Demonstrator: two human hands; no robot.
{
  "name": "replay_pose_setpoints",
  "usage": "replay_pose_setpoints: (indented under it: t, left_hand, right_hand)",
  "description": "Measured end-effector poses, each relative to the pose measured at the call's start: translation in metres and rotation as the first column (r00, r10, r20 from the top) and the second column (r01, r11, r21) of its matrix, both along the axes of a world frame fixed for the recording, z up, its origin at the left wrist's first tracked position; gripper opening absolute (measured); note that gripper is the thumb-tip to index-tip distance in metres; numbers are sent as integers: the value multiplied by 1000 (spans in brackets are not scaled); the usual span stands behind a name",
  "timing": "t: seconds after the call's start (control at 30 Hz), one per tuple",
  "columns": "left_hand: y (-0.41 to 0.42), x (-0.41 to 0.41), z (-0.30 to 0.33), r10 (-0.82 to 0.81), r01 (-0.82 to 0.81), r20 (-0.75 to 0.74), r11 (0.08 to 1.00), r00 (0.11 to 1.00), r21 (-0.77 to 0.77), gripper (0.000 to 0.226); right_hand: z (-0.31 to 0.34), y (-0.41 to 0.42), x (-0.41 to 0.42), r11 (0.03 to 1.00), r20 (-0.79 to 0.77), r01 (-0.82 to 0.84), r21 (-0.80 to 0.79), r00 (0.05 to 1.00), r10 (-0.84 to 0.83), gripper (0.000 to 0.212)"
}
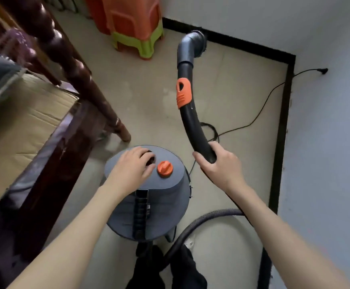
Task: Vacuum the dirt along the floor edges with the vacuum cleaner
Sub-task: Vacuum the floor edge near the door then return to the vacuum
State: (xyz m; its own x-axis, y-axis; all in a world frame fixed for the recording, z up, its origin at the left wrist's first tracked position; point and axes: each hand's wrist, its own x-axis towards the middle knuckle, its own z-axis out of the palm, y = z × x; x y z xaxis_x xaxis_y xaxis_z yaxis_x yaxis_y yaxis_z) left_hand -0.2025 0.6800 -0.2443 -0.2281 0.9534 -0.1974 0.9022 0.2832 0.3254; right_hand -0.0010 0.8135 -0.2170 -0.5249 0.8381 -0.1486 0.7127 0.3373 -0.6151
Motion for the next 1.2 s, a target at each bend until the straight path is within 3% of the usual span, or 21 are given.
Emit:
replay_pose_setpoints:
  t: [0.2, 0.4, 0.57, 1.2]
  left_hand:
    - [10, -9, -69, -124, 130, 49, 978, 991, -166, 48]
    - [32, -19, -100, -260, 284, 161, 947, 952, -150, 50]
    - [38, -29, -112, -228, 271, 325, 958, 918, -94, 45]
    - [34, -25, -125, -242, 265, 230, 962, 943, -74, 44]
  right_hand:
    - [-72, 1, -3, 992, 21, 106, -65, 994, -105, 35]
    - [-109, -11, 0, 969, 25, 180, -167, 984, -178, 28]
    - [-120, -15, -1, 964, 43, 187, -191, 982, -182, 24]
    - [-129, -26, 5, 954, 84, 191, -233, 981, -176, 28]
